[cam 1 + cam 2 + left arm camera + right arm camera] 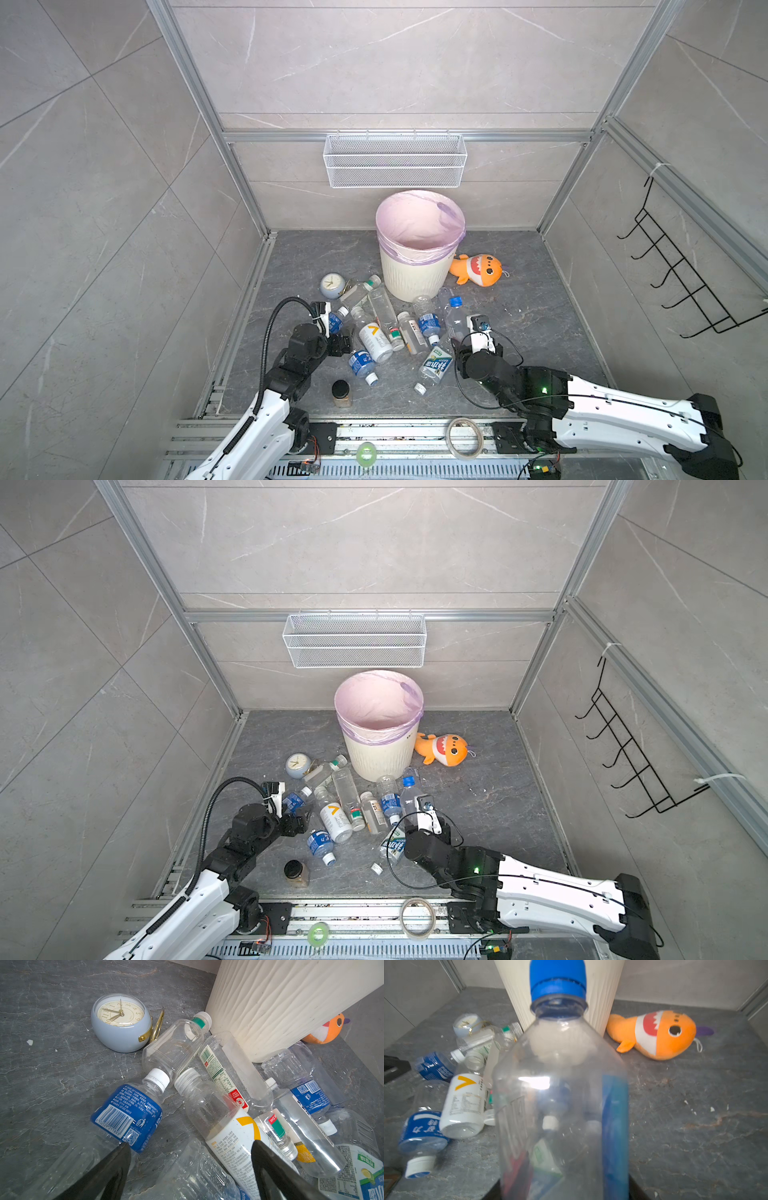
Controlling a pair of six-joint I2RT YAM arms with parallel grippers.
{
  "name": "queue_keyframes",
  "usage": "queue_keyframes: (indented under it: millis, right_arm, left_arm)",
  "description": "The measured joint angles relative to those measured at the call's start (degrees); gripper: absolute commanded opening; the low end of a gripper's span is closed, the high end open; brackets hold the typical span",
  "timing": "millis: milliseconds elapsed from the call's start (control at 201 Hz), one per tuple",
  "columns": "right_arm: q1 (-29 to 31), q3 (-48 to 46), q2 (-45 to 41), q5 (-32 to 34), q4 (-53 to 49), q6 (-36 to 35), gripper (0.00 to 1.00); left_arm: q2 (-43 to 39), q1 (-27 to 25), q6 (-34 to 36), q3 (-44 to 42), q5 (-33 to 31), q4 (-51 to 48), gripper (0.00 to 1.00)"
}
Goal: Throw the plastic bottles in the bin
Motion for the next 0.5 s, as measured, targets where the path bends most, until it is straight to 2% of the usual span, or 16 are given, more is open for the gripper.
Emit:
queue_keyframes:
  millis: [174,264,328,353,418,498]
  right_arm:
    - [0.04,11.91,3.10,2.60,3.89,-8.13,0.57]
    - [-2.19,24.02,10.08,2.97,5.27,-13.14,0.57]
    - [-7.56,36.13,17.75,0.50,5.14,-15.21,0.58]
    - [-10.29,41.33,21.07,-1.14,4.85,-15.65,0.64]
    - [-17.44,55.15,30.14,-4.90,3.93,-16.61,0.97]
    - [-23.98,73.70,42.10,-8.35,0.11,-16.98,0.99]
  left_arm:
    - [0.11,0.00,0.00,0.00,-0.02,-0.02,0.92]
    - [0.11,0.00,0.00,0.00,-0.02,0.00,0.92]
    - [0.09,0.00,0.00,0.00,-0.04,-0.02,0.92]
    - [0.09,0.00,0.00,0.00,-0.04,0.00,0.92]
    - [-0.02,0.00,0.00,0.00,-0.11,-0.02,0.92]
    - [-0.35,0.00,0.00,0.00,-0.20,-0.04,0.93]
